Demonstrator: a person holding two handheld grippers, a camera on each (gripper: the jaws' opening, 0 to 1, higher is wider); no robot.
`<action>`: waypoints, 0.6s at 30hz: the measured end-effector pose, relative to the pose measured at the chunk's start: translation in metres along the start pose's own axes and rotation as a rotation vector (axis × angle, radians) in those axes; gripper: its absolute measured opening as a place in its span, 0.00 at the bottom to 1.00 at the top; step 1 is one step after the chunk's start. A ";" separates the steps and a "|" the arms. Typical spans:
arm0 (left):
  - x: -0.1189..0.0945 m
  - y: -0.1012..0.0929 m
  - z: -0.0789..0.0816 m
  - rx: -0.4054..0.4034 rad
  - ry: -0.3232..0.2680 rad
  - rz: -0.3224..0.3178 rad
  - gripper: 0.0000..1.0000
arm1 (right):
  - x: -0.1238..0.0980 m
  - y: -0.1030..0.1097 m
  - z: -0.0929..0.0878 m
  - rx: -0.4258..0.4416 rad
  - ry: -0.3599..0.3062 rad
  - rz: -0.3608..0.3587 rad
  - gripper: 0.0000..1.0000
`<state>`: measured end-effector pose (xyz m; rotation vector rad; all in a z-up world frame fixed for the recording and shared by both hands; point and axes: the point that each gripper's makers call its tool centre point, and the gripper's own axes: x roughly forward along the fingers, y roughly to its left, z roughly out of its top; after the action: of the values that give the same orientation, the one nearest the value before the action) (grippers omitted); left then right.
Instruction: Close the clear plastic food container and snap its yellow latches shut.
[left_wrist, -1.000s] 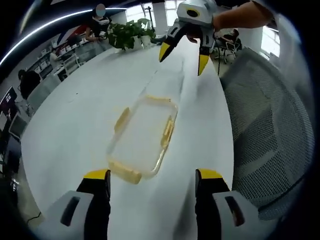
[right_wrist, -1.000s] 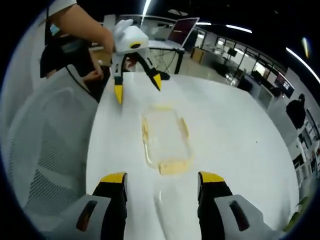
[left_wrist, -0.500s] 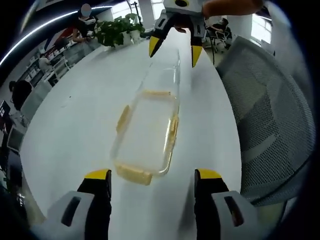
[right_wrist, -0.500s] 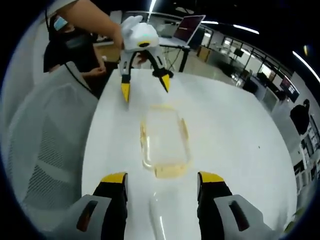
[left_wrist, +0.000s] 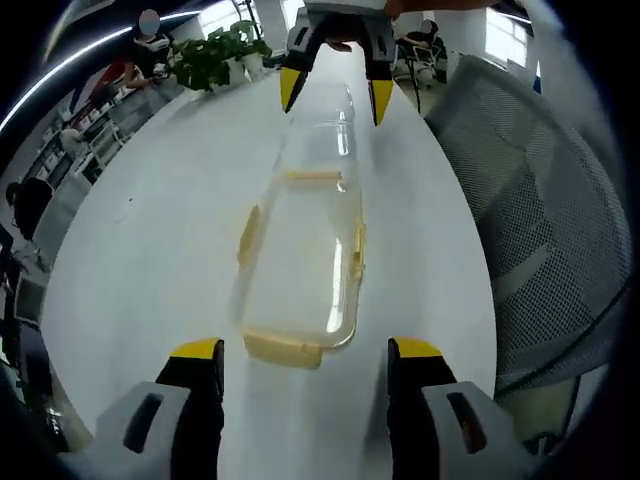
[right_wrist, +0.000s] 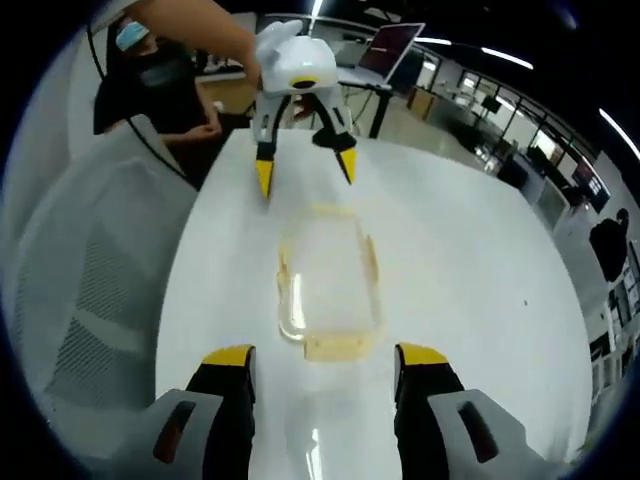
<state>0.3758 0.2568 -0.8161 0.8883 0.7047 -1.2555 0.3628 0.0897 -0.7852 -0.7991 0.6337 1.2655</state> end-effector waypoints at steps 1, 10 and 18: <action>0.000 0.000 -0.001 0.008 0.008 -0.004 0.66 | 0.002 -0.001 -0.002 -0.007 0.013 0.003 0.54; 0.005 0.010 -0.009 0.044 0.046 -0.024 0.63 | 0.015 -0.006 -0.003 -0.025 0.067 0.038 0.54; 0.013 0.011 -0.012 0.065 0.064 -0.043 0.62 | 0.024 -0.006 -0.007 -0.022 0.092 0.072 0.54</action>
<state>0.3894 0.2617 -0.8310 0.9743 0.7404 -1.2988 0.3734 0.0975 -0.8077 -0.8629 0.7296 1.3080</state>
